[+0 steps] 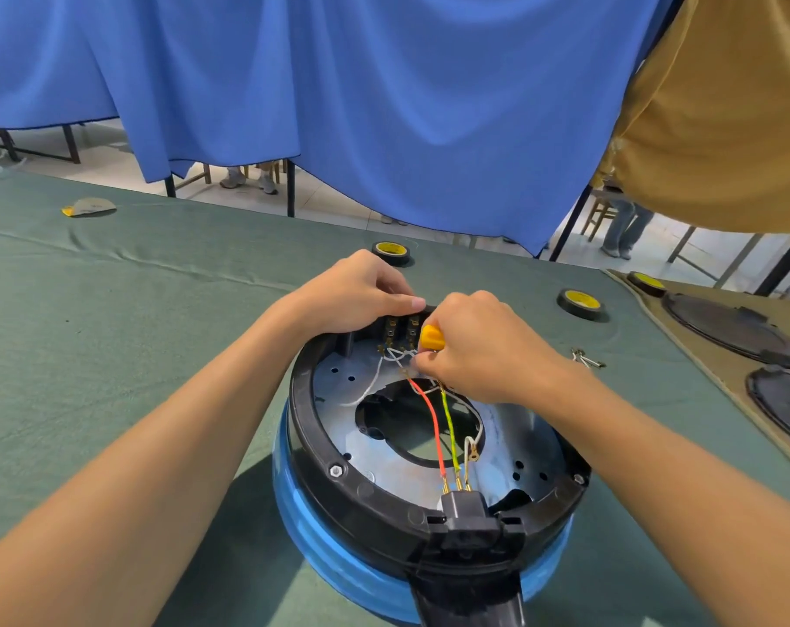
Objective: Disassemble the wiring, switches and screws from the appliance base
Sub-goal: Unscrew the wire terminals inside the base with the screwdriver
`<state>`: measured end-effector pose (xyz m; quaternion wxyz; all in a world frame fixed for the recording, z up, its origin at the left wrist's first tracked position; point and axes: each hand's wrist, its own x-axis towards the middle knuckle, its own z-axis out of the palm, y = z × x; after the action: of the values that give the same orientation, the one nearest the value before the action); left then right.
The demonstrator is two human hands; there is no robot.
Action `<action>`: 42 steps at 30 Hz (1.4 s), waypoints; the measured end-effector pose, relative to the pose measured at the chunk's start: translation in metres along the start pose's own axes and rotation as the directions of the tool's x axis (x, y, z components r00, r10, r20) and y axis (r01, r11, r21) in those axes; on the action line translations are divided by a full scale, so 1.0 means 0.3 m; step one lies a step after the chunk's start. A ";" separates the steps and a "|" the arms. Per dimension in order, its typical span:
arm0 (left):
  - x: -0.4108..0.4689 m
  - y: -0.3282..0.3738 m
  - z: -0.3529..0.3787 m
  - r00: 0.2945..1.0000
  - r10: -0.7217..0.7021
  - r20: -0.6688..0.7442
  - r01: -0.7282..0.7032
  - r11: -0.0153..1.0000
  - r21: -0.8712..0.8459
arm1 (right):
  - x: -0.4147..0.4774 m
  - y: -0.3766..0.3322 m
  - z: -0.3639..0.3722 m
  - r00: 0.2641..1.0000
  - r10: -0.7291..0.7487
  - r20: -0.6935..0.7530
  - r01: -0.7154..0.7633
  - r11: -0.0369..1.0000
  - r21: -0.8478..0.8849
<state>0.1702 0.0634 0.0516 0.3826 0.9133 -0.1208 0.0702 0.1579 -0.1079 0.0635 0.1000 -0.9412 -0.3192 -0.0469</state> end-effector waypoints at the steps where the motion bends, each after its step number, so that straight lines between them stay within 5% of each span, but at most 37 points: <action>1: 0.001 -0.001 0.000 1.000 0.002 -0.002 -0.002 1.000 -0.003 | 0.001 -0.008 0.000 1.000 0.008 0.000 -0.008 1.000 0.000; 16: -0.004 -0.003 -0.005 1.000 0.004 0.002 -0.004 0.998 -0.062 | -0.024 -0.082 -0.171 0.986 0.051 -0.157 -0.049 0.999 0.016; 22: 0.000 0.014 -0.013 1.000 -0.014 0.005 0.013 0.991 0.134 | -0.118 0.113 -0.265 0.953 0.170 -0.250 -0.193 0.979 -0.071; 28: 0.014 0.048 -0.007 1.000 0.011 -0.008 -0.009 0.974 0.227 | -0.242 0.374 -0.213 0.858 0.514 -0.002 -0.514 0.857 -0.040; 31: 0.013 0.064 0.018 0.999 0.026 0.034 -0.033 0.970 0.239 | -0.276 0.436 -0.142 0.843 0.527 0.104 -0.526 0.849 -0.046; 36: -0.010 0.069 0.026 0.994 0.014 0.108 -0.045 0.954 0.295 | -0.291 0.490 -0.102 0.837 0.541 0.083 -0.536 0.841 -0.071; 42: -0.013 0.072 0.025 0.995 0.003 0.104 -0.032 0.958 0.283 | -0.315 0.521 -0.086 0.889 0.433 0.146 -0.404 0.894 -0.191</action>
<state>0.1608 0.0443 0.0603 0.2400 0.9601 -0.1368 0.0433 0.1779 -0.2907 0.0495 0.0041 -0.9930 -0.1114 0.0387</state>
